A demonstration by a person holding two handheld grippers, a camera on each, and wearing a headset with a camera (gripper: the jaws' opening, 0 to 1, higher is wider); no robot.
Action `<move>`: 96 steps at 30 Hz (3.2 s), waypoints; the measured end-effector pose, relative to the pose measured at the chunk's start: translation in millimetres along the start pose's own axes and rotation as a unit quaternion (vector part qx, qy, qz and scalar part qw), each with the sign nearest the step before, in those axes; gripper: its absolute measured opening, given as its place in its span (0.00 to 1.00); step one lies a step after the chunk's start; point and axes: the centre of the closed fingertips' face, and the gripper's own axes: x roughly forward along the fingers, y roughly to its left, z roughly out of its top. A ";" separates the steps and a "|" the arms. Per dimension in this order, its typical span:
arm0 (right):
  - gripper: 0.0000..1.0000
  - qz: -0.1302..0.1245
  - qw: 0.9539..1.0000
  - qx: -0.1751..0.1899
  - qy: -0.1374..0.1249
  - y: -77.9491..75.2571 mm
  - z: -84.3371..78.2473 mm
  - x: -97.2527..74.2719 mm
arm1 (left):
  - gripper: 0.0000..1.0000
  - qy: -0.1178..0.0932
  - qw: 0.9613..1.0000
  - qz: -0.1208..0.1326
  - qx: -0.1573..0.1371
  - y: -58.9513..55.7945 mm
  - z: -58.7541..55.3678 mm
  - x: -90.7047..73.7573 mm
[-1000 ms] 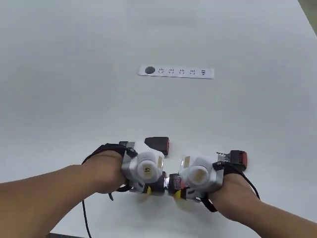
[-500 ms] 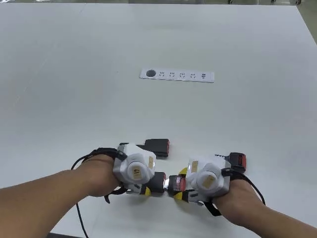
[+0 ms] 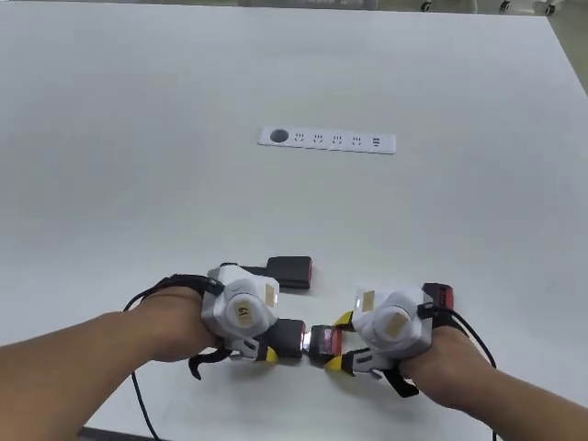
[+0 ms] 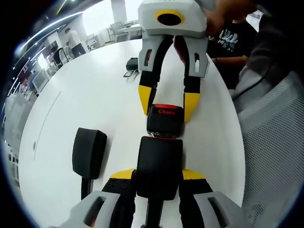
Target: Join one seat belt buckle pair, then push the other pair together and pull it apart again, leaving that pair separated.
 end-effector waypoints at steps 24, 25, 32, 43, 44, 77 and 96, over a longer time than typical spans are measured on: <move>0.35 -0.056 0.998 -0.034 -0.014 -46.5 8.4 -66.4 | 0.51 -0.006 0.998 0.048 0.045 77.6 53.2 -48.7; 0.35 -0.059 0.998 -0.032 -0.009 -51.5 3.7 -69.5 | 0.51 -0.003 0.998 0.051 0.046 82.1 51.9 -47.5; 0.37 -0.075 0.997 -0.017 0.032 -87.6 -45.2 -92.5 | 0.51 0.016 0.998 0.036 0.041 101.9 36.5 -29.5; 0.41 -0.059 0.996 0.022 0.061 -103.6 -88.2 -100.7 | 0.44 0.042 0.999 0.004 0.018 111.6 4.4 -1.2; 0.41 -0.058 0.996 0.025 0.064 -102.8 -90.2 -99.5 | 0.40 0.041 0.999 0.000 0.018 111.1 4.2 -0.6; 0.34 -0.024 0.998 -0.018 0.060 -106.3 -13.3 -19.7 | 0.31 0.056 0.997 -0.010 0.046 105.9 7.4 3.2; 0.33 -0.008 0.996 -0.063 0.063 -104.9 15.2 4.3 | 0.30 0.046 0.998 -0.013 0.044 103.1 10.0 0.4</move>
